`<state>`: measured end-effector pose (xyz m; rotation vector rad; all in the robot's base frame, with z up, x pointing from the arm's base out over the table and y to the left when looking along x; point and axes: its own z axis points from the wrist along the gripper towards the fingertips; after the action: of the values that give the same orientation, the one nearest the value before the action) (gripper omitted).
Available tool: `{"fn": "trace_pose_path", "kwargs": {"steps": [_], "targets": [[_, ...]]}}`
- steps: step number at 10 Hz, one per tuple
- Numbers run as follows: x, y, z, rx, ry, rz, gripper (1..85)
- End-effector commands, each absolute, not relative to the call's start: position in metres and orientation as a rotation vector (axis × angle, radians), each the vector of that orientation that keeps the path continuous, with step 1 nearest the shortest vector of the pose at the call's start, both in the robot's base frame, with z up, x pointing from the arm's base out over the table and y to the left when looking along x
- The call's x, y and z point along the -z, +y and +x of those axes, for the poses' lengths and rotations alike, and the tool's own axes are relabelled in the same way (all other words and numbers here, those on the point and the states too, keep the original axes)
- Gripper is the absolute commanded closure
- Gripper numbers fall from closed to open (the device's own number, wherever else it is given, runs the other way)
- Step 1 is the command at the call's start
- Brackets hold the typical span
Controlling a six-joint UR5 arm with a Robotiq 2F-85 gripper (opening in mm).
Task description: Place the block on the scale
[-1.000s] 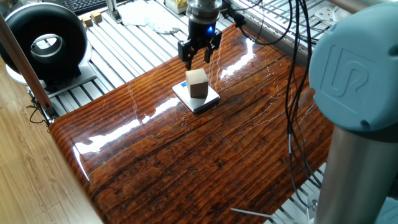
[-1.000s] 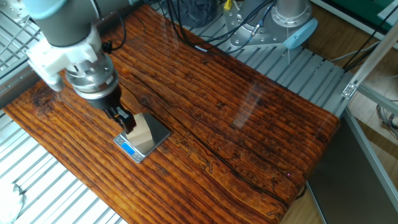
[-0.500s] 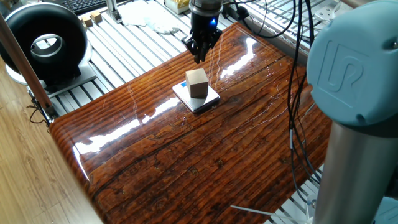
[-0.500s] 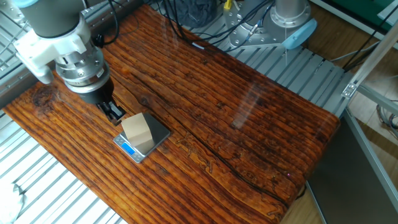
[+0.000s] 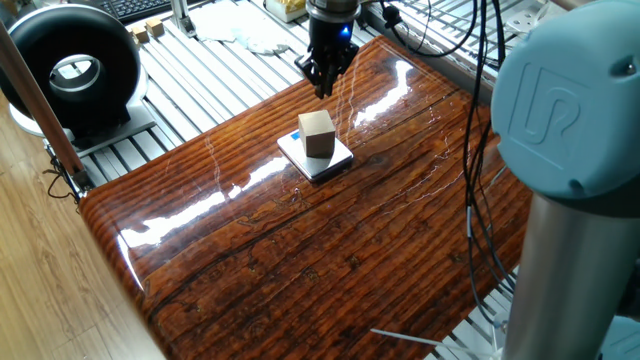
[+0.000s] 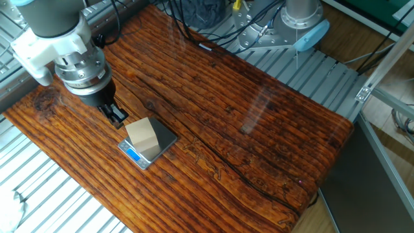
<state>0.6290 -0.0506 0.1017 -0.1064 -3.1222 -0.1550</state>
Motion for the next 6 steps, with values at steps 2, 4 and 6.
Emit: {"fn": "trace_pose_path", "kwargs": {"steps": [2, 4, 6], "targets": [[-0.0986, -0.0536, 0.6286, 0.153, -3.100, -0.058, 60.3], [-0.0983, -0.0497, 0.6268, 0.169, -3.090, -0.029, 60.3], [-0.0983, -0.0504, 0.6241, 0.165, -3.080, 0.000, 60.3]]}}
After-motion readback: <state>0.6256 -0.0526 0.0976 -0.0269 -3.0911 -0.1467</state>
